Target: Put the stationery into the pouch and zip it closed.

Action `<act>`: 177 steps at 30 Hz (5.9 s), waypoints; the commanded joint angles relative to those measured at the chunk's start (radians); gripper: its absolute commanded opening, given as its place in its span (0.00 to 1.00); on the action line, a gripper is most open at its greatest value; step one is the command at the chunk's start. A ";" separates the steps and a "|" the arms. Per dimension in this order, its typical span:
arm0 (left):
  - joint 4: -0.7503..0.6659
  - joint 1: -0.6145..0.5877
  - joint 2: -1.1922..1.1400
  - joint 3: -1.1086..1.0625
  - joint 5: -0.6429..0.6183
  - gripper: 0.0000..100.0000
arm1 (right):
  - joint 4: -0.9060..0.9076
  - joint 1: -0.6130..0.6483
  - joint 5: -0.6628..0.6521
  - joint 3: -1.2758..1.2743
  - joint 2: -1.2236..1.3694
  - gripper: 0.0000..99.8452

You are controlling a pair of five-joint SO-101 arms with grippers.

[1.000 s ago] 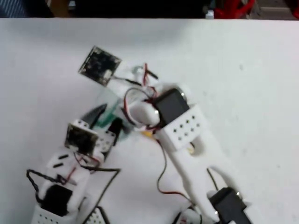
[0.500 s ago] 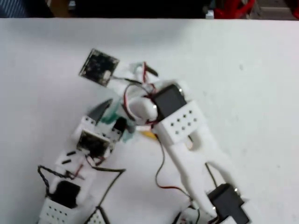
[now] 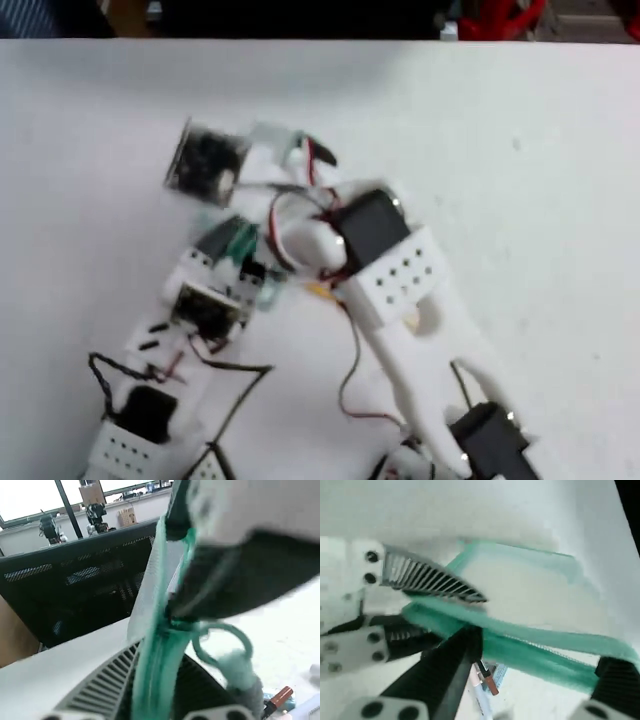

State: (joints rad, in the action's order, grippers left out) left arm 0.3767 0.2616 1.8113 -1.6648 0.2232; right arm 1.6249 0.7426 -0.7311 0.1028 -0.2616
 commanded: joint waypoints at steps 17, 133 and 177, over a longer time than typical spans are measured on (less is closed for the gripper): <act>0.411 -0.073 0.004 0.508 -0.176 0.02 | -0.039 -0.507 -0.011 -0.244 -0.496 0.24; 0.253 -0.001 -0.521 0.566 -0.272 0.02 | -0.561 -0.177 0.491 0.147 -0.289 0.02; 0.261 -0.036 -0.521 0.568 -0.327 0.16 | -0.783 -0.191 0.632 -0.184 -0.104 0.31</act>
State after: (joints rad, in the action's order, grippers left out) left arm 0.6636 0.2570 1.2927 -1.1078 -0.0238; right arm 0.8408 0.5616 -0.0821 -0.0859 -0.3414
